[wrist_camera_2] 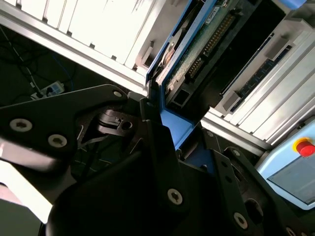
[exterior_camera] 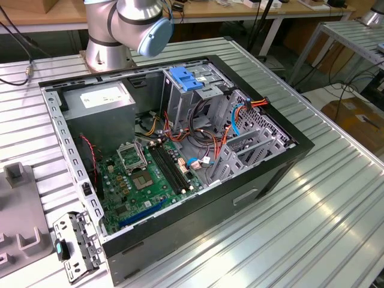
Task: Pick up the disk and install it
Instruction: 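Pick up the disk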
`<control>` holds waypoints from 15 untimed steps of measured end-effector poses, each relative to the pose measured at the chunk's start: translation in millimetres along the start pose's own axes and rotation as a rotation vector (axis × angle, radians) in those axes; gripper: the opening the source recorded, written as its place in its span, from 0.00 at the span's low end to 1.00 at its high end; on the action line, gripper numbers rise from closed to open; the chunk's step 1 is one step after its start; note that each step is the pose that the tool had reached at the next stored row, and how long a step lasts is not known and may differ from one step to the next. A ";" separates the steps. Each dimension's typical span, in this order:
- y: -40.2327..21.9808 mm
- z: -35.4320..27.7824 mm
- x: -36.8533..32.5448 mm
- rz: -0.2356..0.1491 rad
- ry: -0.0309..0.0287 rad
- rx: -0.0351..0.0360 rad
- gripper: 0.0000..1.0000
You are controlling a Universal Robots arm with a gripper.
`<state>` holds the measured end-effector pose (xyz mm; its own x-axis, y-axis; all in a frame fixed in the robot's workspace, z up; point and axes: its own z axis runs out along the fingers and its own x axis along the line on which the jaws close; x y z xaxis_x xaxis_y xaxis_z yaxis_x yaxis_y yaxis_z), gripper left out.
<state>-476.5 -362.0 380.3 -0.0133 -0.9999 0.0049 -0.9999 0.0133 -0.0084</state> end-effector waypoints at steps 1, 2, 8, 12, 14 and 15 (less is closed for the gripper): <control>0.0 -0.4 0.0 0.000 0.0000 0.0000 0.37; 0.0 -0.9 0.0 0.000 0.0000 0.0000 0.37; 0.0 -4.8 0.0 0.000 0.0000 0.0000 0.37; -0.1 -7.5 0.0 0.000 0.0000 -0.0001 0.37; -0.1 -9.6 0.1 0.000 0.0000 0.0000 0.37; -0.1 -10.2 0.0 0.000 -0.0001 0.0001 0.37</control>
<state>-476.5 -361.9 390.5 -0.0133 -0.9999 0.0048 -0.9999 0.0133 -0.0084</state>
